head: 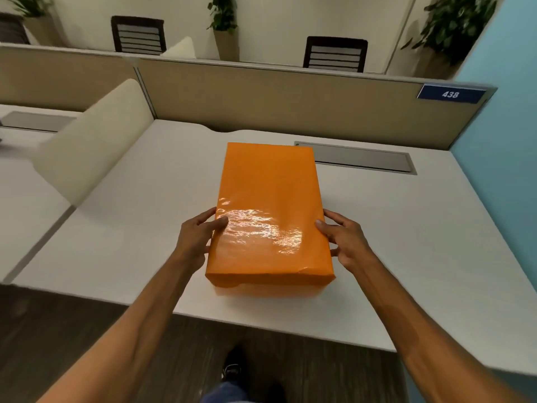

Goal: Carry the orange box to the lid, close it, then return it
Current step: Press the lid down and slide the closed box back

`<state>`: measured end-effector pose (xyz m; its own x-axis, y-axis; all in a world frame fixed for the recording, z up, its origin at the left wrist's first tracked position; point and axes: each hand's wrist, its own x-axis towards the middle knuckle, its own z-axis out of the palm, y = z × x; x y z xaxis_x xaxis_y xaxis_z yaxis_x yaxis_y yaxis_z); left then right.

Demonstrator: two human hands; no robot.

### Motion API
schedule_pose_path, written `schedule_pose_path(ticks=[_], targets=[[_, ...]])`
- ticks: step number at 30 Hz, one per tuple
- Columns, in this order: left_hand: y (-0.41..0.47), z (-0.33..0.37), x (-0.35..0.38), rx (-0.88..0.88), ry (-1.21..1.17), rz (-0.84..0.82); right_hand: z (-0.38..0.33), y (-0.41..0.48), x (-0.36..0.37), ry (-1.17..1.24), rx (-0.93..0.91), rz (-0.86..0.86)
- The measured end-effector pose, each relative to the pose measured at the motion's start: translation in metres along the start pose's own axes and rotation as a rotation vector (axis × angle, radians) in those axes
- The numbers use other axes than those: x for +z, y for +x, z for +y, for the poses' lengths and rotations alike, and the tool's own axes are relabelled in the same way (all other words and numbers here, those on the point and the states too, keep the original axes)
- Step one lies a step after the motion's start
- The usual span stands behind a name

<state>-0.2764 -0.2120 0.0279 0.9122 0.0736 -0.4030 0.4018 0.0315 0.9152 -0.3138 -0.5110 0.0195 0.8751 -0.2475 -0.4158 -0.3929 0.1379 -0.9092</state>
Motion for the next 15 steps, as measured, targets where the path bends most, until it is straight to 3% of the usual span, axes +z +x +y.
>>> schedule_pose_path(ticks=[15], targets=[[0.119,0.073,-0.109,0.050,-0.004,0.085,-0.047,0.095,0.159,-0.003,-0.035,-0.068]])
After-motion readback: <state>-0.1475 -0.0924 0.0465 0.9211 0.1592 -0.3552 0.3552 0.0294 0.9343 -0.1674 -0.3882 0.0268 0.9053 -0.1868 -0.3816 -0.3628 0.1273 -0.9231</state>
